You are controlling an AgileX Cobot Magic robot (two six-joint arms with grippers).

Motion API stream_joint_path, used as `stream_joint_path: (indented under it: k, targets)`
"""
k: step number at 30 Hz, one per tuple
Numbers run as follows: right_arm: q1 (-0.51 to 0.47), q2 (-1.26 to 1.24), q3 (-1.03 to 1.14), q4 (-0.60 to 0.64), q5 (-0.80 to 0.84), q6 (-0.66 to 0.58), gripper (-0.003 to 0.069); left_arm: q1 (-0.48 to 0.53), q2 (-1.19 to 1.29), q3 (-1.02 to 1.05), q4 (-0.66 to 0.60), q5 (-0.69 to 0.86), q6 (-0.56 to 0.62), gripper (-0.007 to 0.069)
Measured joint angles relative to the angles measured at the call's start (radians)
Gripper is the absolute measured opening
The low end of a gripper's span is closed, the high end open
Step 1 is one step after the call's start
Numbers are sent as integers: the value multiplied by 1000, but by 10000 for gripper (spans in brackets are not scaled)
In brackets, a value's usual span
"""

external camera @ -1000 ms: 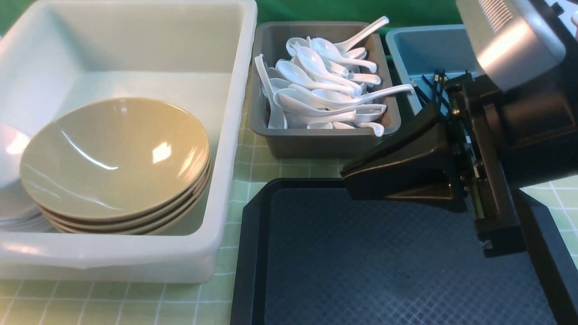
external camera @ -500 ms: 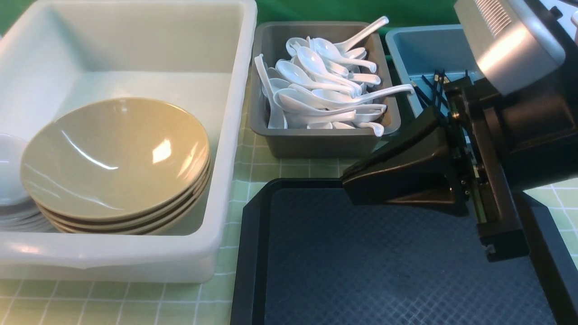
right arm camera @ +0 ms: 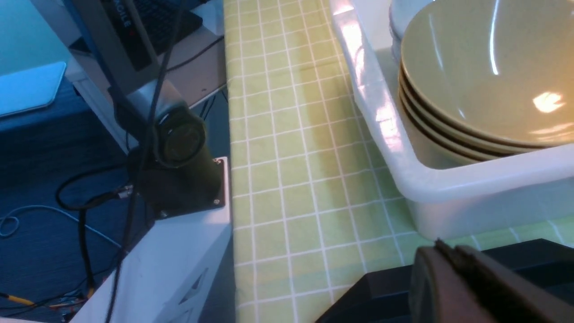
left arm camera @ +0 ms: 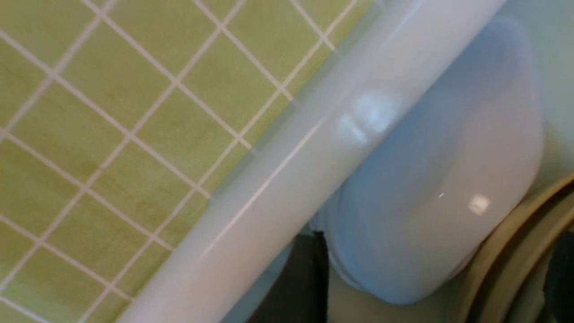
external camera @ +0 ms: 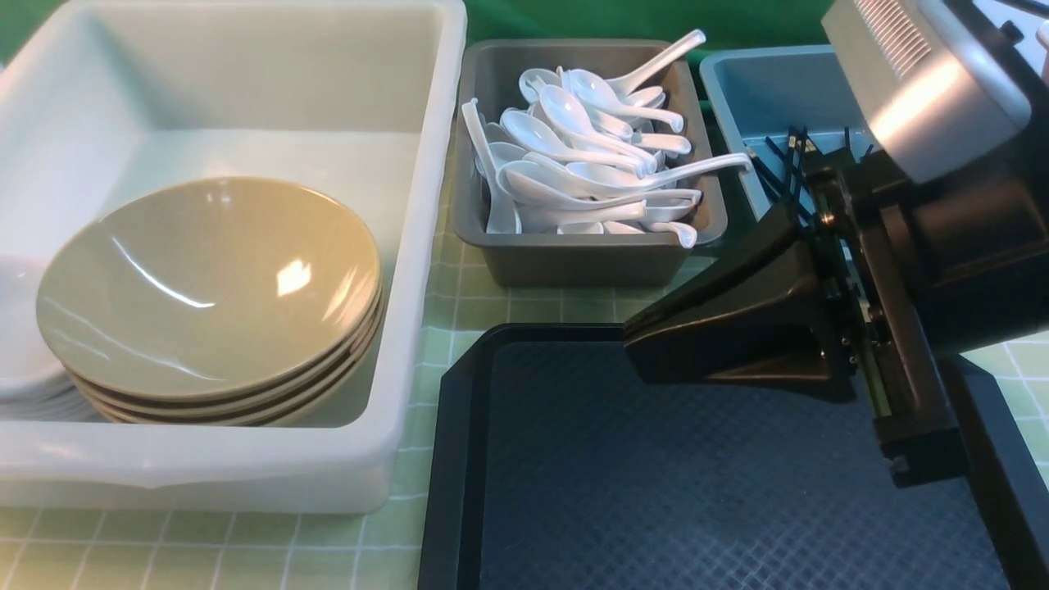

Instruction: On green table put chopsticks spoon bowls plates into blue grey white boxes.

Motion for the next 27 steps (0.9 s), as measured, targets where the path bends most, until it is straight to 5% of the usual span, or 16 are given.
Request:
stream_joint_path:
  k: [7,10,12,16,17,18,20,27]
  targets:
    - [-49,0,0,-47,-121,65,46,-83,-78,-70,-165,0,105,642]
    - [-99,0,0,-103,-190,170,47,-208,-103,-77,-296,2,202,591]
    - [-150,0,0,-220,-239,349,49,-342,-108,-77,-348,3,256,512]
    - [-205,-3,0,-483,-258,632,55,-525,-108,-77,-347,5,275,330]
    - [-219,-22,3,-638,-248,770,56,-605,-110,-77,-333,10,272,224]
    - [-220,-26,5,-668,-245,782,56,-605,-110,-77,-331,10,270,211]
    - [-221,-113,28,-791,-228,876,57,-699,-151,-62,-260,11,234,52]
    - [-221,-470,268,-848,-413,858,62,-748,-446,112,-113,11,158,-1]
